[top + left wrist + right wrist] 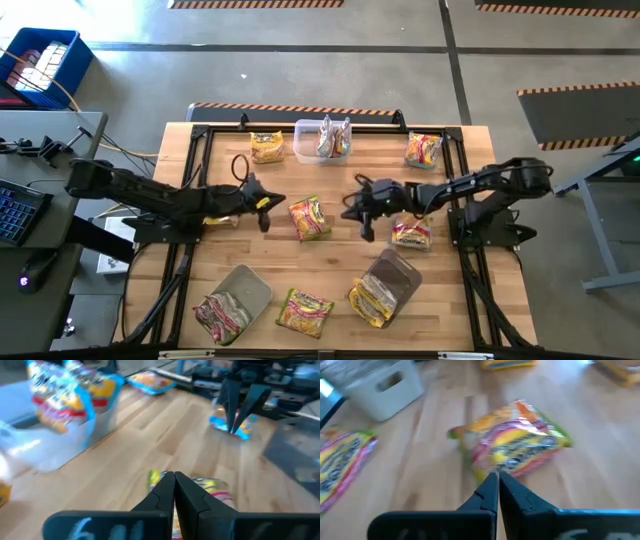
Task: Sort Maruchan noodles
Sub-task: Put the green noodle pack into the gray bin
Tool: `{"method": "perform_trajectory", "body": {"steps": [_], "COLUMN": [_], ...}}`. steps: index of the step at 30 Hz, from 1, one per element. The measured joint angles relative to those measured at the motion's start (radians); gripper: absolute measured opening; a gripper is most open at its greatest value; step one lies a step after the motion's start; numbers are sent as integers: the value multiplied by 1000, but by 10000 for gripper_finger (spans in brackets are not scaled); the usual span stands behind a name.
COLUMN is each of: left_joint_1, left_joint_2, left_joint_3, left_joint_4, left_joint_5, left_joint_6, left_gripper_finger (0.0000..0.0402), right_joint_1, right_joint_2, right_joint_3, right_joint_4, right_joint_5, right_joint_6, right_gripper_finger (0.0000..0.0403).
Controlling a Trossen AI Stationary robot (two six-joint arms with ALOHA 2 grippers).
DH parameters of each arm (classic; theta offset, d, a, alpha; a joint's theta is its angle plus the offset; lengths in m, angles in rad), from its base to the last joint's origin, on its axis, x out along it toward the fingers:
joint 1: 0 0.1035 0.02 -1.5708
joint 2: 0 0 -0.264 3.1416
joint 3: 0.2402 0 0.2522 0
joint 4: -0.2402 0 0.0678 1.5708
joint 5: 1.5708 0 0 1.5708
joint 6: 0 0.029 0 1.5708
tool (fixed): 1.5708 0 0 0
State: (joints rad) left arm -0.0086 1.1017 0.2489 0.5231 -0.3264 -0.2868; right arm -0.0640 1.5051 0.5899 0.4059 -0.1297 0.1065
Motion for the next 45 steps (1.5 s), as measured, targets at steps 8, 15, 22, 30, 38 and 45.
{"method": "perform_trajectory", "body": {"steps": [8, 15, 22, 30, 38, 45], "left_joint_1": [93, 172, 233, 267, 284, 284], "left_joint_2": [162, 343, 497, 649, 724, 725], "left_joint_3": [16, 153, 367, 553, 602, 604], "left_joint_4": [38, 32, -177, -393, -408, -429], "left_joint_5": [162, 282, 357, 386, 538, 565], "left_joint_6": [-50, -31, 78, 198, 272, 366], "left_gripper_finger": [51, 112, 157, 179, 162, 79], "right_joint_1": [-93, -113, -106, -97, -97, -97], "right_joint_2": [0, 0, 1, 1, 2, 2], "right_joint_3": [-50, -50, -50, -49, -49, -49], "right_joint_4": [38, 74, 72, 64, 46, 46], "right_joint_5": [-55, -58, -57, -57, -57, -57], "right_joint_6": [-19, -70, -74, -87, -88, -88], "right_gripper_finger": [0, 0, 0, 0, 0, 0]}}
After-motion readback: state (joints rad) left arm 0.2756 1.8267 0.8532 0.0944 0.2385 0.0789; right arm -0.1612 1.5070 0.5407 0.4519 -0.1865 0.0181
